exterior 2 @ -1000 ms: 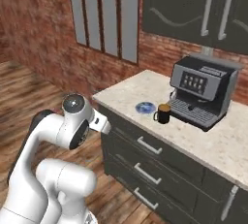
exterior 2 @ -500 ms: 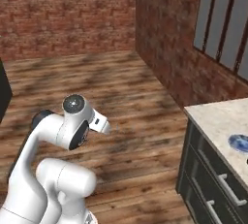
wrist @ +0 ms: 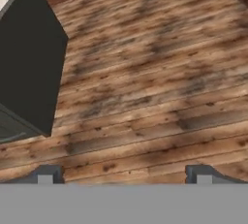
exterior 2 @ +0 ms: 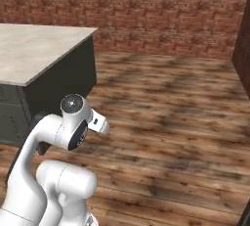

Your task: Take a sugar cube from the saucer and place it inside the coffee. Then, grab milk from the fridge and place it next to the coffee on the counter to sweeten the coffee.

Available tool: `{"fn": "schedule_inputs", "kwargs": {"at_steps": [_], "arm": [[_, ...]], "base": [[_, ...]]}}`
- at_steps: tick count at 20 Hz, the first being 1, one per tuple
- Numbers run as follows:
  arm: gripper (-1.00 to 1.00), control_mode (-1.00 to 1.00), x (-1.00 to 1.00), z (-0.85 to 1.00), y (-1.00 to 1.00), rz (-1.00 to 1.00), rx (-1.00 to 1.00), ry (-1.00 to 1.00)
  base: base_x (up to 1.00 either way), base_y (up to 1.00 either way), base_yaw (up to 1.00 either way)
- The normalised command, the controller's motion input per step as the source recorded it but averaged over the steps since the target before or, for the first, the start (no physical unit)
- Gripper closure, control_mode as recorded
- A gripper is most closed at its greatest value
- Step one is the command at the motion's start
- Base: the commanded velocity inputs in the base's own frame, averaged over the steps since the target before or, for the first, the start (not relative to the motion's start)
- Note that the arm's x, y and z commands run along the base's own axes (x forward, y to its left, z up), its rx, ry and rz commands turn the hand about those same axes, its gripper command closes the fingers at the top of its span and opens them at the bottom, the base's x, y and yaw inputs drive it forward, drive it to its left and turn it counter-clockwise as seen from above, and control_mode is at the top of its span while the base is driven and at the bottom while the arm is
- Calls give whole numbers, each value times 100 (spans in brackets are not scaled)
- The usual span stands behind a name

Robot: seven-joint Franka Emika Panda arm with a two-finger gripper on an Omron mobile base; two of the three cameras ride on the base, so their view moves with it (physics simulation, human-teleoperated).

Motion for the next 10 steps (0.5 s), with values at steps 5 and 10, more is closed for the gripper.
{"fn": "schedule_inputs", "kwargs": {"at_steps": [5, 10], "arm": [[-100, 100, 0, 0, 0, 0, 0, 0], [-100, 100, 0, 0, 0, 0, 0, 0]], "base": [[0, 11, 60], [0, 11, 58]]}}
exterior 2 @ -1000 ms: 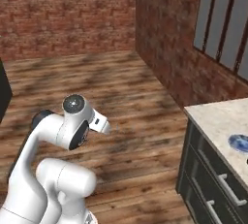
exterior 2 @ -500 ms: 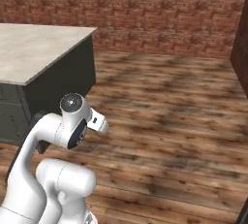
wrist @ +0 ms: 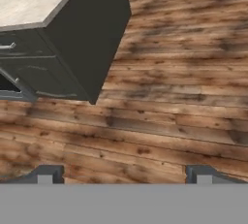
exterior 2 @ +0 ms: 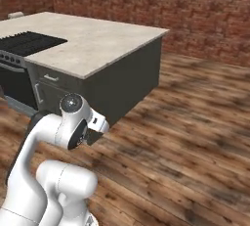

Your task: Take a sugar cube from the saucer and place it inside the coffee. Then, grab milk from the fridge and place it next to the coffee on the counter to sweeten the coffee.

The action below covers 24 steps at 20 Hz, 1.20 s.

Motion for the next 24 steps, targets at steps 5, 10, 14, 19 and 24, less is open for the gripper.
{"fn": "schedule_inputs", "kwargs": {"at_steps": [5, 10, 14, 19, 24], "arm": [[-100, 100, 0, 0, 0, 0, 0, 0], [-100, 100, 0, 0, 0, 0, 0, 0], [-100, 100, 0, 0, 0, 0, 0, 0], [-100, 100, 0, 0, 0, 0, 0, 0], [-100, 100, 0, 0, 0, 0, 0, 0]], "base": [[0, 24, 53], [0, 23, 55], [3, 12, 62], [11, 4, 59], [38, 0, 48]]}}
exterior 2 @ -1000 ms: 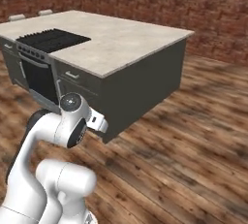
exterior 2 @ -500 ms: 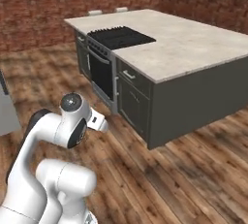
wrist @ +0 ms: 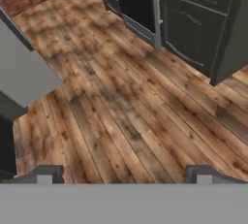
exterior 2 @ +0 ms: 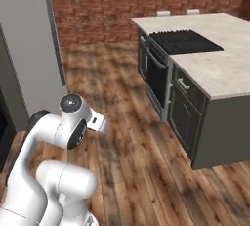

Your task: Take a sugar cube from the saucer and place it inside the coffee. Then, grab milk from the fridge and place it next to the coffee on the counter to sweeten the coffee.

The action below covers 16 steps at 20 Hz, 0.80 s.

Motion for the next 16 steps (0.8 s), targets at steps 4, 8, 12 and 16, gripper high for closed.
{"fn": "schedule_inputs", "kwargs": {"at_steps": [4, 8, 12, 16], "arm": [[-100, 100, 0, 0, 0, 0, 0, 0], [-100, 100, 0, 0, 0, 0, 0, 0], [-100, 100, 0, 0, 0, 0, 0, 0], [-100, 100, 0, 0, 0, 0, 0, 0]], "base": [[70, -14, 34], [100, -36, 8], [100, -22, 3], [100, -21, 3]]}}
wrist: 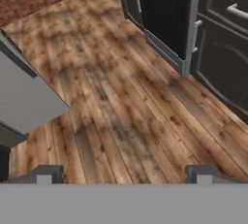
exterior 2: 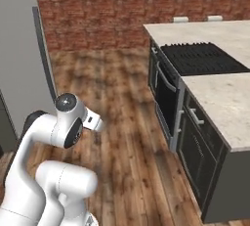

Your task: Take a sugar cube from the saucer and place it inside the coffee. Then, grab milk from the fridge and place it next to the coffee on the counter to sweeten the coffee.

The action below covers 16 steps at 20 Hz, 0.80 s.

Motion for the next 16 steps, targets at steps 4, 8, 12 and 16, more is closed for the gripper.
{"fn": "schedule_inputs", "kwargs": {"at_steps": [4, 8, 12, 16], "arm": [[-100, 100, 0, 0, 0, 0, 0, 0], [-100, 100, 0, 0, 0, 0, 0, 0], [-100, 100, 0, 0, 0, 0, 0, 0], [-100, 100, 0, 0, 0, 0, 0, 0]], "base": [[100, -28, 3], [100, -46, 5], [100, -56, 9], [100, -65, 31]]}}
